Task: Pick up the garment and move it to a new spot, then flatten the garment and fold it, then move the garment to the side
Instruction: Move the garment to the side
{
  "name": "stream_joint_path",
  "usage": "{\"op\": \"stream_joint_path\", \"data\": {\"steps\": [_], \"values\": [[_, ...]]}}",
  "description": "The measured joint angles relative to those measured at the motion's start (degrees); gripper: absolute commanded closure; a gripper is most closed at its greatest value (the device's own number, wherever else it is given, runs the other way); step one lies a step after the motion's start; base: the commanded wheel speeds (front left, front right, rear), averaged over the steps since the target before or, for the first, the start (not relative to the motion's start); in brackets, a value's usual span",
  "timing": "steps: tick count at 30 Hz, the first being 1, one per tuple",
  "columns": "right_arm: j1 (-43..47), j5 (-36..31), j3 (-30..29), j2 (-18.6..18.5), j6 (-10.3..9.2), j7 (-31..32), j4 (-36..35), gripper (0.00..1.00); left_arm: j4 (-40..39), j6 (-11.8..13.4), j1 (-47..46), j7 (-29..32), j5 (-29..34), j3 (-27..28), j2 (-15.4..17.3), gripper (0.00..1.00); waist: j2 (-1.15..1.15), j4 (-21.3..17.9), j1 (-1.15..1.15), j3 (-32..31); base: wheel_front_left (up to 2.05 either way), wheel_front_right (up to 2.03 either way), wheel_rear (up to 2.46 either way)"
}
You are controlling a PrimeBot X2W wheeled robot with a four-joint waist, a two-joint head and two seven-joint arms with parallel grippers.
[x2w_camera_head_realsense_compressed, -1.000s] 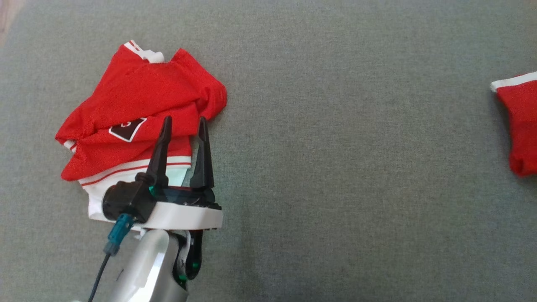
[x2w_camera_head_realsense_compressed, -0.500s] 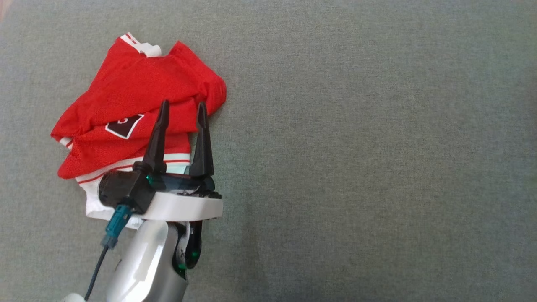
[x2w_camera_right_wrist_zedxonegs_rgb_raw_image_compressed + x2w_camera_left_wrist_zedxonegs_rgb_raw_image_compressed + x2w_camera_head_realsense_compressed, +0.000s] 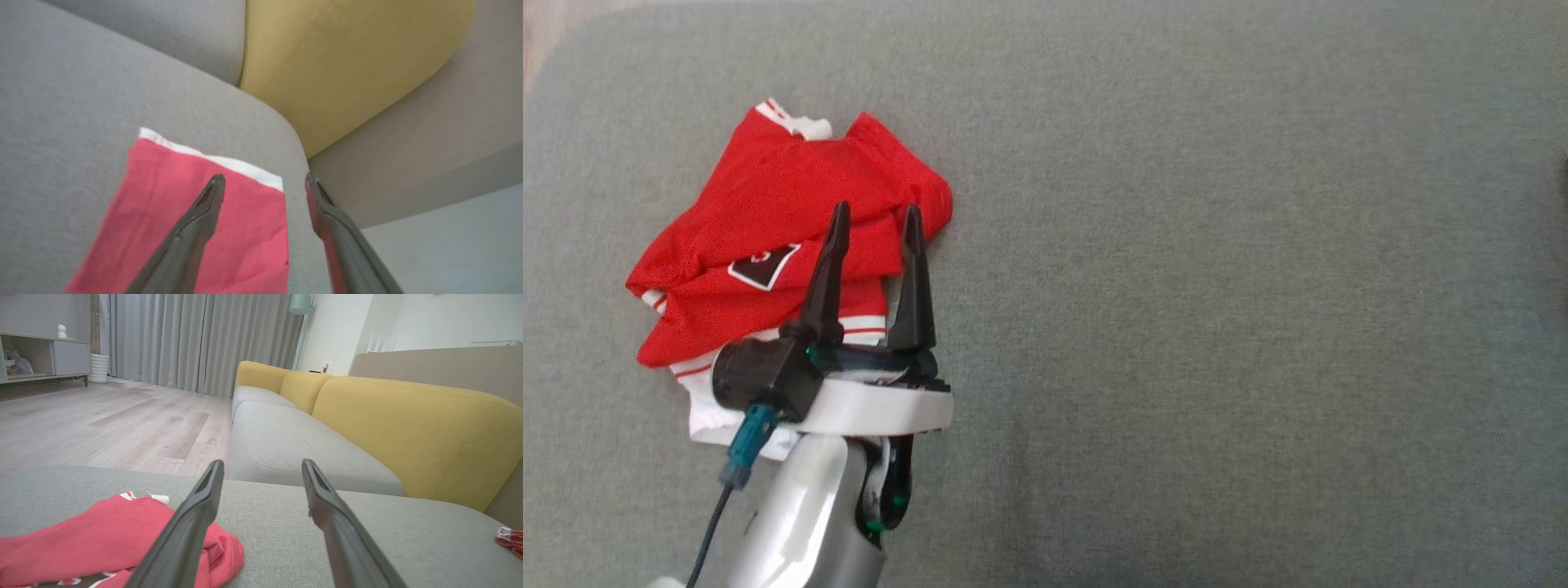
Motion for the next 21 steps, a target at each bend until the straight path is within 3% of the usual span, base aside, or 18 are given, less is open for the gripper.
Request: {"op": "stream_joint_path", "data": {"steps": [6, 13, 21], "values": [[0.02, 2.26, 0.74, 8.99, 0.01, -1.67, -12.9, 0.0, 0.43, -0.4, 2.7, 0.0, -0.01, 1.83, 0.02, 0.0, 0.0, -1.25, 0.0, -3.95, 0.0, 0.0, 0.0], [5.34, 10.45, 1.88, 20.24, 0.01, -7.22, -28.29, 0.0, 0.59, -0.42, 6.77, 0.0, -0.02, 3.63, 0.08, 0.0, 0.0, -2.53, -0.01, -9.72, 0.0, 0.0, 0.0], [14.01, 15.23, 0.71, 32.72, 0.0, -13.46, -34.38, 0.0, 1.15, -1.46, 9.89, 0.0, 0.49, 5.43, 0.09, 0.0, 0.0, -3.24, -0.01, -14.12, 0.0, 0.0, 0.0]]}}
